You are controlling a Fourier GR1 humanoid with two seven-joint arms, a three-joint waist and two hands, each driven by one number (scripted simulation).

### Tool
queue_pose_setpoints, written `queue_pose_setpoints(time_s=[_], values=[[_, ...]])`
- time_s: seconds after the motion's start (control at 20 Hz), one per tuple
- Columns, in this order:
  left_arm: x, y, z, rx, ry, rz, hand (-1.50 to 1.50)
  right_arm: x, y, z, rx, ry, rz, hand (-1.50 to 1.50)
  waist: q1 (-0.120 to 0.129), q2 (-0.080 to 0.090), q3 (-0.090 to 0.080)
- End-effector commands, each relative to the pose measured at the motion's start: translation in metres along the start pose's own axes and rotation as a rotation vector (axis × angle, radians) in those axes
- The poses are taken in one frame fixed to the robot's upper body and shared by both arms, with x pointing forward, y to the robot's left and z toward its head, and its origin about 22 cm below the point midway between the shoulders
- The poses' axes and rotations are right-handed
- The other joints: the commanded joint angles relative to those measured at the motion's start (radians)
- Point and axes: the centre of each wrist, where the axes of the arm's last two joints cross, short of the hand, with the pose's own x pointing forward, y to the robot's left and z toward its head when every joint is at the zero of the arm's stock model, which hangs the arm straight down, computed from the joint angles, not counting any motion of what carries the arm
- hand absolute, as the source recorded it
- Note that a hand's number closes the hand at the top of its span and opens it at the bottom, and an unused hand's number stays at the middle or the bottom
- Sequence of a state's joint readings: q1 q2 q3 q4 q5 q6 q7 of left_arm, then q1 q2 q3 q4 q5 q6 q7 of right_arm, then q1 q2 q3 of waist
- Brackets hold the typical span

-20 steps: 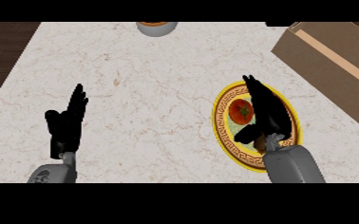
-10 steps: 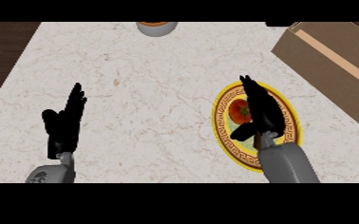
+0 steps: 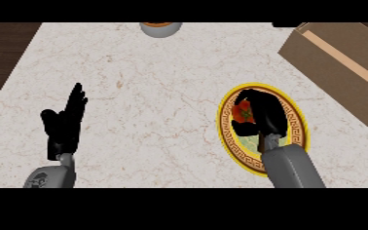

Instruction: Pick the tomato from the plate and place it in the cardboard box

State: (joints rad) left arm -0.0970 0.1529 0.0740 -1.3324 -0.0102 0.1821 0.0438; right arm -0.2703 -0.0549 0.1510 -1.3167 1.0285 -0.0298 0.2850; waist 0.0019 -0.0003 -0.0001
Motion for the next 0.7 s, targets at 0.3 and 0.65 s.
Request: queue_pose_setpoints(time_s=[0.3, 0.65], values=[[-0.007, -0.008, 0.013, -0.016, 0.007, 0.014, 0.00, 0.029, -0.004, -0.016, -0.020, 0.100, 0.071, 1.50, 0.004, -0.001, 0.000], [0.008, 0.007, -0.001, 0.013, -0.007, 0.019, 0.00, 0.019, -0.006, -0.032, 0.068, 0.358, 0.166, 1.50, 0.001, 0.000, 0.000]])
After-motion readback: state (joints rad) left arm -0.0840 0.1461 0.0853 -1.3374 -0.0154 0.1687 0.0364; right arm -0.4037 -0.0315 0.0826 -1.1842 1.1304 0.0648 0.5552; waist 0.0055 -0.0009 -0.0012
